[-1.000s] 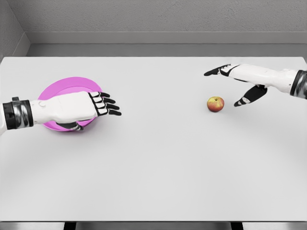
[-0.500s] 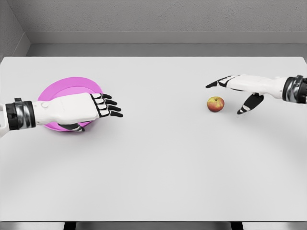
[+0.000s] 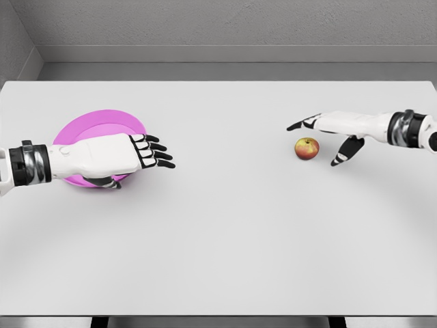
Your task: Put the apple on the plate with both arms
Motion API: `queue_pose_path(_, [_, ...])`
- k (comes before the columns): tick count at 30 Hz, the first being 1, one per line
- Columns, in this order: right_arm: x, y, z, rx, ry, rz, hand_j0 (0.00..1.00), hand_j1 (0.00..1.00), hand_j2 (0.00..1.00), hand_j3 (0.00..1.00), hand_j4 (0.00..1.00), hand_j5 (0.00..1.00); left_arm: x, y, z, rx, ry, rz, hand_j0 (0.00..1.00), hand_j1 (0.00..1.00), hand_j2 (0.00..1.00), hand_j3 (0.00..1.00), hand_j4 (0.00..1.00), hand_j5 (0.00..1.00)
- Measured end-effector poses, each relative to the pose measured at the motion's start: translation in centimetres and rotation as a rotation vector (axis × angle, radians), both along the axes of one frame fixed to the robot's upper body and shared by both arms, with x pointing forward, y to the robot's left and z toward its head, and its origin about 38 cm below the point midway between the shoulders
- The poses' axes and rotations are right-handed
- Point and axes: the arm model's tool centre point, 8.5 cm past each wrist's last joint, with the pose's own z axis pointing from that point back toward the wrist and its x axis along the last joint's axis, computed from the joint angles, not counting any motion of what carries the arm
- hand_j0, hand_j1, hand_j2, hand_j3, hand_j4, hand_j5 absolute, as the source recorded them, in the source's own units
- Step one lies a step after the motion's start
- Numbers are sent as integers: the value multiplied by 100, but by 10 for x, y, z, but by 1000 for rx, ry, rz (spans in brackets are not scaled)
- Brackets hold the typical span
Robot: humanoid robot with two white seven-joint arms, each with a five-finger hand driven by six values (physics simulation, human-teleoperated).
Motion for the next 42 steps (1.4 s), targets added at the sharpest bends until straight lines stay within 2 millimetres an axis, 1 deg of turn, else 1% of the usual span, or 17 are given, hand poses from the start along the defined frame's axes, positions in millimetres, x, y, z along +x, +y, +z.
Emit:
queue_pose_path(6, [2, 5, -5, -2, 7, 4, 100, 100, 100, 100, 100, 100, 0, -1, 0, 2, 1, -1, 100, 100, 100, 100, 100, 100])
queue_pose_path(8, [4, 10, -1, -2, 0, 14, 100, 100, 100, 100, 100, 100, 0, -1, 0, 2, 1, -1, 100, 100, 100, 100, 100, 100])
queue_pose_path(14, [4, 18, -8, -1, 13, 27, 100, 100, 100, 100, 100, 100, 0, -2, -1, 6, 5, -3, 100, 100, 100, 100, 100, 100])
queue_pose_path(18, [5, 19, -11, -4, 20, 27, 100, 100, 100, 100, 100, 100, 0, -3, -1, 7, 6, -4, 100, 100, 100, 100, 100, 100])
queue_pose_path(32, [12, 8, -18, -14, 41, -17, 100, 100, 100, 100, 100, 100, 0, -3, -1, 8, 7, -4, 100, 100, 100, 100, 100, 100])
queue_pose_path(42, [15, 7, -21, -25, 45, -27, 100, 100, 100, 100, 100, 100, 1, -3, -2, 8, 7, -4, 100, 100, 100, 100, 100, 100])
